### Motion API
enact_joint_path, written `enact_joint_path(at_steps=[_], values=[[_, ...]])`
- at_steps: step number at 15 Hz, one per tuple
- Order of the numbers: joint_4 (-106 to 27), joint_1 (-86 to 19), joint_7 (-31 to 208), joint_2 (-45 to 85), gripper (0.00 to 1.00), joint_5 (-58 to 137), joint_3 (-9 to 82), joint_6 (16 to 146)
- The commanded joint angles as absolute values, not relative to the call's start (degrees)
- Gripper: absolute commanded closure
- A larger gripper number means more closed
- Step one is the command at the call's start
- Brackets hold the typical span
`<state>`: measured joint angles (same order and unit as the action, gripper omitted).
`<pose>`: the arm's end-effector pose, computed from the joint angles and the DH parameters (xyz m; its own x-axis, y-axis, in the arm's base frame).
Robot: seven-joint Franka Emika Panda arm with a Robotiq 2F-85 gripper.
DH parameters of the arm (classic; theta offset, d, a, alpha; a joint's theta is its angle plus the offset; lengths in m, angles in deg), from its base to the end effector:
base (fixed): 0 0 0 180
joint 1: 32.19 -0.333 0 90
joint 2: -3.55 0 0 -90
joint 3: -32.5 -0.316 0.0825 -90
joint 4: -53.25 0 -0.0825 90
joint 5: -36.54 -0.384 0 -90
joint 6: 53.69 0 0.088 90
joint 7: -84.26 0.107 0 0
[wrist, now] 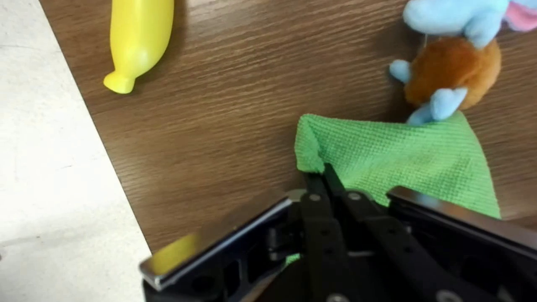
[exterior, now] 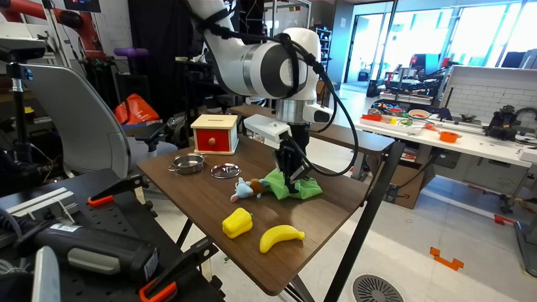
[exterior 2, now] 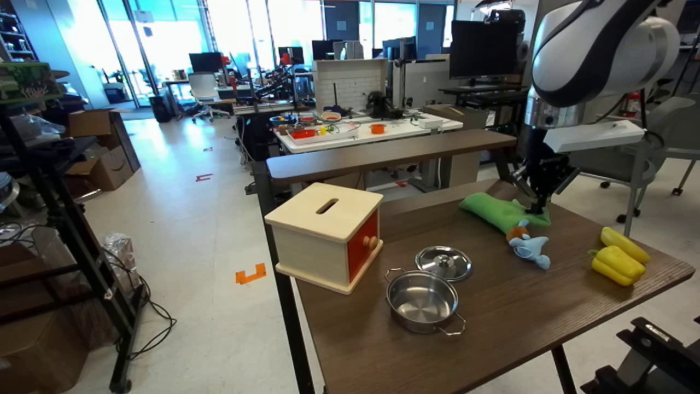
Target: Fold the green towel from left to right.
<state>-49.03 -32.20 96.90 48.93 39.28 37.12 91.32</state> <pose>0.6396 -0.0487 0.1064 0.9710 -0.2375 -0.0280 -0.2341 -0.9679 0.0912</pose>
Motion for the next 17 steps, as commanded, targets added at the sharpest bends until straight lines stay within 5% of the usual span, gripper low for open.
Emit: enact_joint_path(at_steps=[1,2,3,12,17], values=[[-43.4,-32.7,97.8,52.9,0.99,38.1,38.0,88.3],[-42.7,-32.8,98.0,53.5,0.91,38.1,38.1,88.2],[-42.2,-32.8,98.2,53.8,0.71,38.1,38.2,88.0],[-52.7,-34.0,98.1,41.3,0.05,37.5,36.5,92.5],[-54.1,-36.6,98.0,39.3,0.00,40.8,37.3,91.0]])
